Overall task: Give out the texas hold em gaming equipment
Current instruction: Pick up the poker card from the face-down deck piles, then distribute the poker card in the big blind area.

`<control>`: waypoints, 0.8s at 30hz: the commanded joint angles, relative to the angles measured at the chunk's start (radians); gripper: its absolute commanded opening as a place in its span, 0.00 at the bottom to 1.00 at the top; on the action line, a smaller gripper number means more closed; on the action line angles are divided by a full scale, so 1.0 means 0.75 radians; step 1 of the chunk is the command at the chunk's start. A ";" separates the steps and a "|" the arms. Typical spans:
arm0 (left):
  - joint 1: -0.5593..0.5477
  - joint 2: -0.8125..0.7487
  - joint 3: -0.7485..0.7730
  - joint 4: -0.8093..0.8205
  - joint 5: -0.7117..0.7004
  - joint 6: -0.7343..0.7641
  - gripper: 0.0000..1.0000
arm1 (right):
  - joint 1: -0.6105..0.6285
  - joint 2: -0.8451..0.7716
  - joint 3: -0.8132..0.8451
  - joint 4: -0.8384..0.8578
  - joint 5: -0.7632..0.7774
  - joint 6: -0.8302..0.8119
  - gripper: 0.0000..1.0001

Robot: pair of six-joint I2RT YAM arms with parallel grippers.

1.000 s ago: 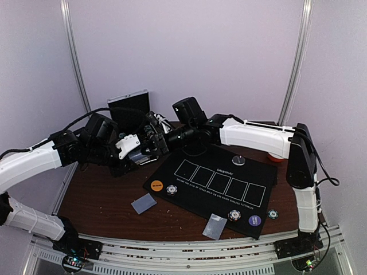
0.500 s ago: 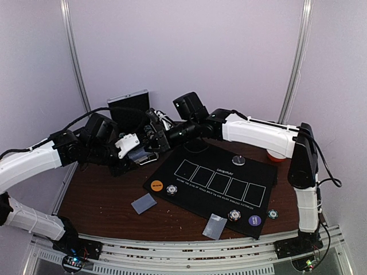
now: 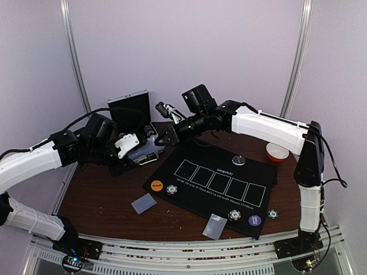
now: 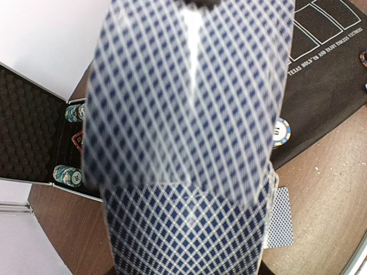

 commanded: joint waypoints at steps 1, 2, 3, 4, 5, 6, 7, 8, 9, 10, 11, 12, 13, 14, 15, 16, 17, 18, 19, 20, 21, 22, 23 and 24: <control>-0.004 -0.024 -0.005 0.097 -0.078 -0.031 0.43 | -0.074 -0.151 -0.050 -0.048 0.066 -0.034 0.00; -0.005 -0.022 -0.006 0.099 -0.086 -0.035 0.43 | -0.088 -0.182 -0.073 -0.041 0.066 -0.033 0.00; -0.004 -0.020 -0.004 0.100 -0.097 -0.041 0.43 | -0.101 -0.206 -0.099 -0.033 0.066 -0.032 0.00; -0.004 -0.017 -0.003 0.101 -0.112 -0.050 0.43 | -0.113 -0.229 -0.123 -0.026 0.067 -0.031 0.00; -0.005 -0.014 -0.002 0.105 -0.141 -0.062 0.42 | -0.127 -0.247 -0.151 -0.019 0.068 -0.027 0.00; -0.003 -0.010 -0.002 0.108 -0.173 -0.077 0.43 | -0.138 -0.264 -0.196 -0.009 0.071 -0.023 0.00; 0.003 -0.006 0.000 0.111 -0.196 -0.090 0.42 | -0.144 -0.279 -0.219 0.005 0.072 -0.015 0.00; 0.008 -0.003 0.004 0.113 -0.218 -0.106 0.42 | -0.145 -0.284 -0.255 0.017 0.074 -0.009 0.00; 0.019 0.001 0.008 0.114 -0.231 -0.121 0.43 | -0.145 -0.276 -0.288 0.017 0.076 -0.007 0.00; 0.031 0.005 0.013 0.114 -0.237 -0.135 0.43 | -0.140 -0.260 -0.300 0.008 0.070 -0.001 0.00; 0.046 0.010 0.020 0.114 -0.241 -0.149 0.43 | -0.132 -0.232 -0.304 -0.003 0.055 0.004 0.00; 0.061 0.016 0.026 0.109 -0.251 -0.166 0.43 | -0.117 -0.199 -0.302 -0.013 0.032 0.004 0.00; 0.074 0.023 0.037 0.097 -0.260 -0.181 0.43 | -0.097 -0.161 -0.296 -0.016 0.014 0.002 0.00; 0.087 0.033 0.051 0.087 -0.269 -0.198 0.43 | -0.073 -0.121 -0.286 -0.020 0.006 -0.002 0.00; 0.101 0.048 0.066 0.072 -0.282 -0.212 0.43 | -0.048 -0.079 -0.268 -0.020 0.004 -0.007 0.00; 0.112 0.058 0.084 0.056 -0.298 -0.229 0.43 | -0.024 -0.031 -0.244 -0.014 -0.007 -0.005 0.00; 0.123 0.068 0.096 0.038 -0.313 -0.246 0.43 | 0.001 0.014 -0.213 -0.007 -0.042 -0.003 0.00; 0.135 0.073 0.107 0.028 -0.333 -0.260 0.43 | 0.025 0.083 -0.178 -0.002 -0.067 0.005 0.00; 0.148 0.077 0.113 0.020 -0.342 -0.271 0.43 | 0.046 0.136 -0.138 0.002 -0.090 0.010 0.00; 0.158 0.078 0.118 0.016 -0.349 -0.279 0.43 | 0.067 0.184 -0.096 0.003 -0.112 0.012 0.00; 0.167 0.077 0.117 0.016 -0.353 -0.285 0.43 | 0.087 0.236 -0.052 0.003 -0.135 0.011 0.00; 0.177 0.074 0.117 0.016 -0.356 -0.289 0.43 | 0.106 0.284 -0.008 0.001 -0.160 0.011 0.00; 0.183 0.071 0.115 0.014 -0.357 -0.290 0.43 | 0.126 0.332 0.032 -0.004 -0.195 0.010 0.00; 0.189 0.068 0.113 0.014 -0.357 -0.293 0.43 | 0.141 0.382 0.077 -0.013 -0.223 0.007 0.00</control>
